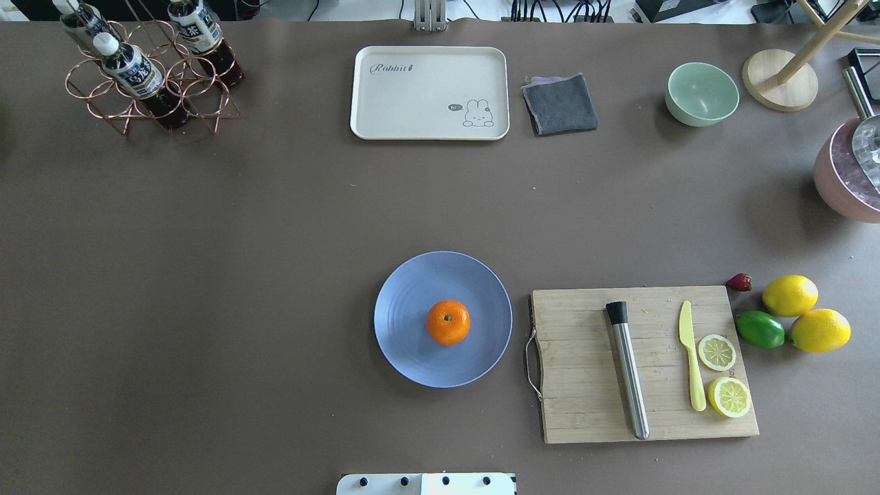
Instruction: Pick orange to plate
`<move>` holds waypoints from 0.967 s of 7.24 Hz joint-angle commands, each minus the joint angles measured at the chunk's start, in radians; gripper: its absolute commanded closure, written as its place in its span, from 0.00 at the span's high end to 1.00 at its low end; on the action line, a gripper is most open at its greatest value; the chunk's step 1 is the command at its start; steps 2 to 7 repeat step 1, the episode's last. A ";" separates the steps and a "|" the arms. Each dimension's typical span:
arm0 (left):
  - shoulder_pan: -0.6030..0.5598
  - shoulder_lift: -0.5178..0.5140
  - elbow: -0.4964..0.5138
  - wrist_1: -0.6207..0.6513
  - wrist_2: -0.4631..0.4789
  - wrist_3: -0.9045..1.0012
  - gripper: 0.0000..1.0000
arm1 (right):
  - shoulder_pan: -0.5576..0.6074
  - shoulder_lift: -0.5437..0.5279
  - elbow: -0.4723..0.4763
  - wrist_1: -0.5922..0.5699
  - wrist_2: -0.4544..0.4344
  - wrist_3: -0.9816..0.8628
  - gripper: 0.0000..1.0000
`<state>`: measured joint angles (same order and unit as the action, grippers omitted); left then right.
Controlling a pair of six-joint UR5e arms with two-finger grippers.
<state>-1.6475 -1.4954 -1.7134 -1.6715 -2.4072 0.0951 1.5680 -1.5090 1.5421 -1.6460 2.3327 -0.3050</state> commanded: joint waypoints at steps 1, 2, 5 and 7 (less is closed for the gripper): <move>0.000 0.006 -0.026 -0.002 0.000 0.003 0.97 | 0.000 0.001 0.007 0.000 -0.001 0.001 1.00; 0.000 0.006 -0.026 -0.002 0.000 0.003 0.97 | 0.000 0.001 0.007 0.000 -0.001 0.001 1.00; 0.000 0.006 -0.026 -0.002 0.000 0.003 0.97 | 0.000 0.001 0.007 0.000 -0.001 0.001 1.00; 0.000 0.006 -0.026 -0.002 0.000 0.003 0.97 | 0.000 0.001 0.007 0.000 -0.001 0.001 1.00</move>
